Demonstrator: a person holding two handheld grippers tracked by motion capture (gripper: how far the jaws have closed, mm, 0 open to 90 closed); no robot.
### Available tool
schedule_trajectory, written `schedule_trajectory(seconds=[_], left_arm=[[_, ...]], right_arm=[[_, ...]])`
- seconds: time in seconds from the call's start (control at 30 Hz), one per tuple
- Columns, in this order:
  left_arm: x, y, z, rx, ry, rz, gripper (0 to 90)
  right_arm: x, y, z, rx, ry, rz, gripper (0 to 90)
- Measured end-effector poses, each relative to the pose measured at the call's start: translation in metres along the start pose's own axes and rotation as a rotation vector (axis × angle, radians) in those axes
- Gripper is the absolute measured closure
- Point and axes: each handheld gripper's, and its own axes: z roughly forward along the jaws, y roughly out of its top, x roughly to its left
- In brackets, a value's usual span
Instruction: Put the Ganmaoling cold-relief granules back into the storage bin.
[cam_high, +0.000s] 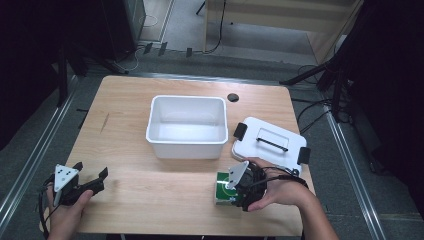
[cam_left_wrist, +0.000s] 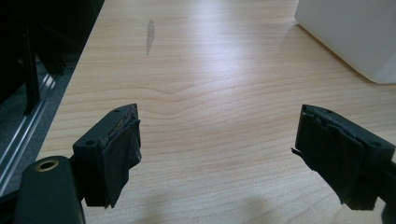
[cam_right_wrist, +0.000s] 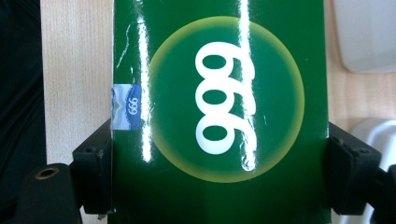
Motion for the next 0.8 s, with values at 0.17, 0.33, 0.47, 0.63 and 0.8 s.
schedule_trajectory(seconds=[0.17,0.33,0.47,0.63,0.8], left_arm=[[0.0,0.0,0.0,0.0,0.0,0.0,14.8],[0.0,0.0,0.0,0.001,0.0,0.0,14.7],[0.0,0.0,0.0,0.001,0.001,-0.001,14.7],[0.0,0.0,0.0,0.002,0.001,-0.001,14.7],[0.0,0.0,0.0,0.001,0.001,-0.002,14.7]], right_arm=[[-0.004,0.0,-0.009,-0.011,0.002,-0.001,16.6],[-0.01,0.002,-0.018,-0.015,-0.017,0.001,16.6],[-0.015,0.002,-0.026,-0.022,-0.031,0.008,16.6],[-0.021,0.001,-0.034,-0.023,-0.04,0.008,16.7],[-0.028,-0.001,-0.042,-0.024,-0.054,0.011,16.7]])
